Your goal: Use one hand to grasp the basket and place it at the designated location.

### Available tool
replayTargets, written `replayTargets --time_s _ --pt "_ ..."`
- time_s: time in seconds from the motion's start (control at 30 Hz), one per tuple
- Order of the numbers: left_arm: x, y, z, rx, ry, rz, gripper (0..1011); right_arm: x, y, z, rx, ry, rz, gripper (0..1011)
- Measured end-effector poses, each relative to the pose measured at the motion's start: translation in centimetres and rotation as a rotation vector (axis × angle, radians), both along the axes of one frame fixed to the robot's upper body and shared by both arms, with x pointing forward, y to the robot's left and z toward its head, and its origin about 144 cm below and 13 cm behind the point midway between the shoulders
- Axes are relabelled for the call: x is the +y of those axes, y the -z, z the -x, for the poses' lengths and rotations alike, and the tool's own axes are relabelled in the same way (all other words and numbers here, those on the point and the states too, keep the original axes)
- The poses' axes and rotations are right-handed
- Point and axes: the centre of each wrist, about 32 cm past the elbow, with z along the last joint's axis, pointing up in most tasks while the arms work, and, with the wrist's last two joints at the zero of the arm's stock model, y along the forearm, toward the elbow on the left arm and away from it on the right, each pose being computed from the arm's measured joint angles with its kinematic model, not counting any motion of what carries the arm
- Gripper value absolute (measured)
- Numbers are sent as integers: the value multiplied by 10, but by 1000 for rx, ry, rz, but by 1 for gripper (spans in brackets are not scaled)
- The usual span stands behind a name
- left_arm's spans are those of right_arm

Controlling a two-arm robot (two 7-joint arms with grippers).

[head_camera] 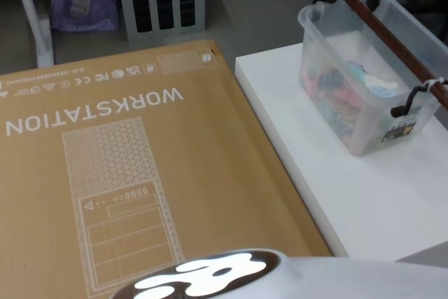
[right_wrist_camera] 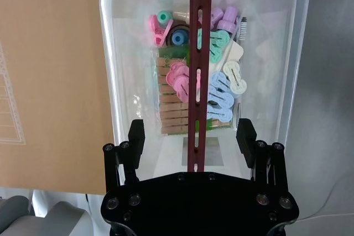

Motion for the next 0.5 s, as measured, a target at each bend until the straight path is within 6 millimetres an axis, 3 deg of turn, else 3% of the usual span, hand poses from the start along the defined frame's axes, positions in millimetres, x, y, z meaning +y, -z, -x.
replayTargets --time_s 0.33,0.5 --pt "0 0 0 0 0 0 0 1 7 -3 18 -2 6 1000" --pt "0 0 0 0 0 0 0 2 20 -12 70 -13 11 1000"
